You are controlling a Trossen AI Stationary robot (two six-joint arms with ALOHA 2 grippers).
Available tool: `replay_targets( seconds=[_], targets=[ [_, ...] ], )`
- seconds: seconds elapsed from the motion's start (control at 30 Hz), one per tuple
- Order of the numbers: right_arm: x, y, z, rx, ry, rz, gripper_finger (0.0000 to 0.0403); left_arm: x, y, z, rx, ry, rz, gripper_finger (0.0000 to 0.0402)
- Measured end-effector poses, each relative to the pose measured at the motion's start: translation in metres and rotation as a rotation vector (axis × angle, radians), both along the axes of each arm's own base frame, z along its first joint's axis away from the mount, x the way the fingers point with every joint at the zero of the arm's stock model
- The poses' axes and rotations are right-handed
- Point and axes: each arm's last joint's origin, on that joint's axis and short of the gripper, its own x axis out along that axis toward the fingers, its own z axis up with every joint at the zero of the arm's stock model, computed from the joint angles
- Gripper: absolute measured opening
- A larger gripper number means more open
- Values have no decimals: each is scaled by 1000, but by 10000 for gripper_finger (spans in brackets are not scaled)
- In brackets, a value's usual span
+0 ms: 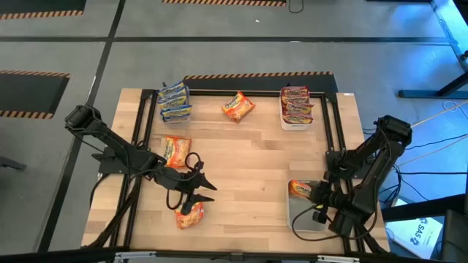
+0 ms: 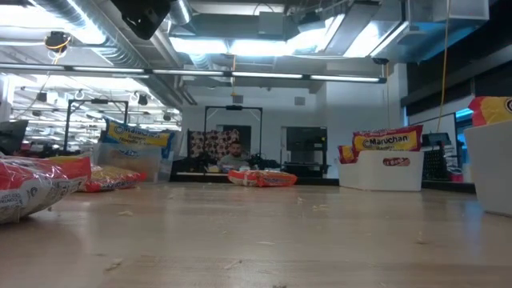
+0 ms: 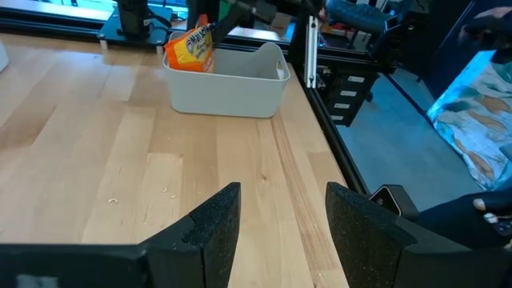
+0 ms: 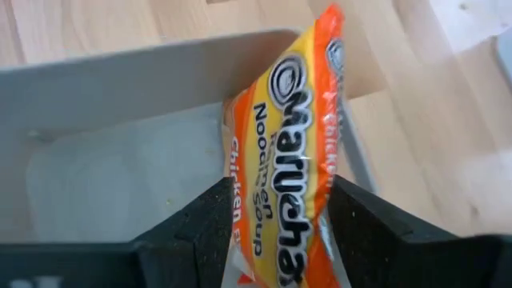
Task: Sort Maruchan noodles
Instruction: Put the bottom right orange noodle pack into the gray bin
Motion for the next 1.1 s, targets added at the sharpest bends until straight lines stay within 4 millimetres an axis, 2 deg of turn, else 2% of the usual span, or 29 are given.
replay_targets(
  seconds=[0.33, 0.43, 0.53, 0.67, 0.87, 1.1],
  targets=[
    [17, 9, 65, 60, 7, -52, 168, 0, 1, 0, 8, -9, 46, 177],
    [27, 10, 80, 95, -91, -77, 168, 0, 1, 0, -1, -5, 36, 177],
    [45, 13, 85, 122, -247, -80, 168, 0, 1, -1, -43, 18, 62, 177],
    [75, 13, 82, 163, -369, -53, 168, -4, 0, -8, -74, 94, 85, 177],
    [127, 4, 65, 185, -447, 70, 170, -20, -14, -19, -105, 231, 85, 177],
    [193, -21, 36, 341, -499, 160, 229, -44, -32, -29, -112, 366, 77, 177]
  ],
)
